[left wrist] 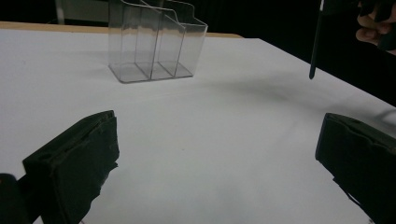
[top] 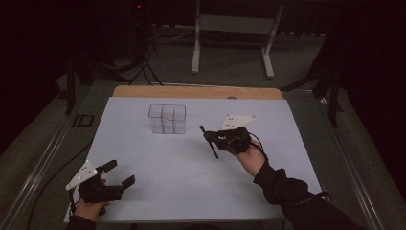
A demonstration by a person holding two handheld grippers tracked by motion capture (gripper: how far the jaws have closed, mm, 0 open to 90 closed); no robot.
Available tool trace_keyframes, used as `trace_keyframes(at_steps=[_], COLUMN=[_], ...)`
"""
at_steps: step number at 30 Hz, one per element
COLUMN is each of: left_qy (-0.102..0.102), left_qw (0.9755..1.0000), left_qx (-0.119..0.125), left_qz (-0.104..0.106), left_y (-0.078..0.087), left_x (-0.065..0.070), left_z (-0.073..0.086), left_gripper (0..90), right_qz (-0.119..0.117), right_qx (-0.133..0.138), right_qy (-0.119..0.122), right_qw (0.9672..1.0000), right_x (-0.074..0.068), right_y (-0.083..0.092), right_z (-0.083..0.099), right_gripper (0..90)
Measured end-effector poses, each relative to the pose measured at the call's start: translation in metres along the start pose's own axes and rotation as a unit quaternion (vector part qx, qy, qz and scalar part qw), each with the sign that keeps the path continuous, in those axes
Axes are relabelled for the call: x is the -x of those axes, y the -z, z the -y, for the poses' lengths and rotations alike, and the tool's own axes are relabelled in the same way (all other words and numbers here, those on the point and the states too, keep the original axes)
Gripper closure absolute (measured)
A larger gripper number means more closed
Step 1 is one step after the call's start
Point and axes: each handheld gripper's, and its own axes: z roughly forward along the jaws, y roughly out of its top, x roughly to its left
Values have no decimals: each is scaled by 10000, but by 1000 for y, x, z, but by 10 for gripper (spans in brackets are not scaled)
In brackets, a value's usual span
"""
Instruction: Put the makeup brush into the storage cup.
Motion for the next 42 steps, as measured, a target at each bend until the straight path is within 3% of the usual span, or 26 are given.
trace_keyframes(at_steps=[2,6,9,13,16,20,23,42], left_qy=[-17,-36,-25,-34,-35,-35,-37,-54], left_qw=[10000,10000,10000,10000,10000,10000,10000,10000], left_qx=[-9,-24,-20,-21,-3,-7,-9,31], left_qz=[7,3,5,7,3,4,17,58], left_y=[0,0,0,0,0,0,0,1], left_x=[0,0,0,0,0,0,0,0], left_z=[0,0,0,0,0,0,0,0], left_gripper=[8,8,8,8,8,8,8,8], right_qz=[-40,97,132,174,149,260,246,396], right_qx=[109,264,529,620,729,893,1031,1262], right_qy=[-78,-26,-56,-68,-217,-40,-118,-45], right_qw=[9999,9996,9985,9979,9970,9957,9943,9912], right_x=[0,-1,-1,-2,0,-3,-1,7], right_y=[0,2,4,2,1,0,-1,-23], right_z=[-2,-8,-16,-23,-29,-40,-48,-81], right_gripper=[836,836,835,836,836,835,835,836])
